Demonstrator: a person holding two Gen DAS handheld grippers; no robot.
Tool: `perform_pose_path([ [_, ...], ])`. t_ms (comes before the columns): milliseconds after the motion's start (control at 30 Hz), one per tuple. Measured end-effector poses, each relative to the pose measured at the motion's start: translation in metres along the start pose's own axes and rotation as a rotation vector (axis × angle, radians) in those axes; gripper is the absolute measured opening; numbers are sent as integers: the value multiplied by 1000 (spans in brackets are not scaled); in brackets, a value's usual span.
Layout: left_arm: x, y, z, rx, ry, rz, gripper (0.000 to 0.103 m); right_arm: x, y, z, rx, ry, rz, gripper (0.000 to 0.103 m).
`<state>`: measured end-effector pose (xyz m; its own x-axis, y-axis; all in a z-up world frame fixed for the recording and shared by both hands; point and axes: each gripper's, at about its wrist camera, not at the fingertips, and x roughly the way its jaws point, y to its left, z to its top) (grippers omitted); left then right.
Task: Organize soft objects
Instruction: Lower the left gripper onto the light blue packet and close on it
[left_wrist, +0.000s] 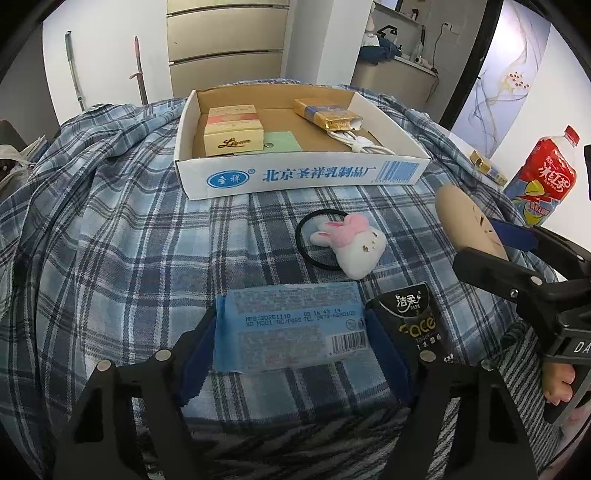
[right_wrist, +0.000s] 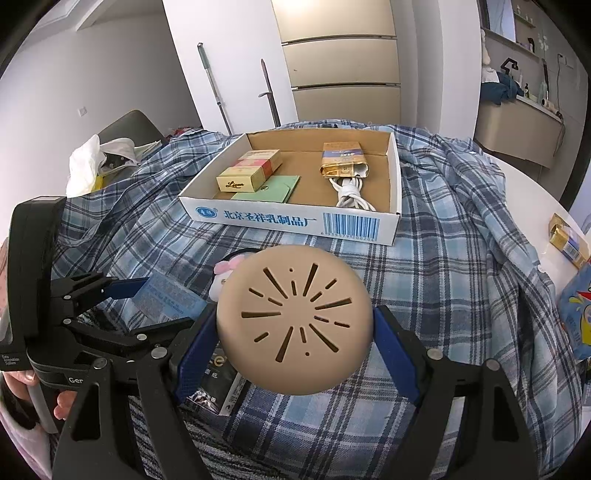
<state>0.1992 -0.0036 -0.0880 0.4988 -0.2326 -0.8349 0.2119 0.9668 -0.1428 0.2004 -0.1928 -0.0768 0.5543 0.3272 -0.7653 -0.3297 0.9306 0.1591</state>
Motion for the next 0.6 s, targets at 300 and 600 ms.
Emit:
perform_pose_path([
  [300,-18,-2,-3,17,-93,8,76,-2,0,0,-1,-16,-2,81],
  [600,-2,-5,-1,34,-17,58,79,-1,1,1,-4,-11,-6,81],
])
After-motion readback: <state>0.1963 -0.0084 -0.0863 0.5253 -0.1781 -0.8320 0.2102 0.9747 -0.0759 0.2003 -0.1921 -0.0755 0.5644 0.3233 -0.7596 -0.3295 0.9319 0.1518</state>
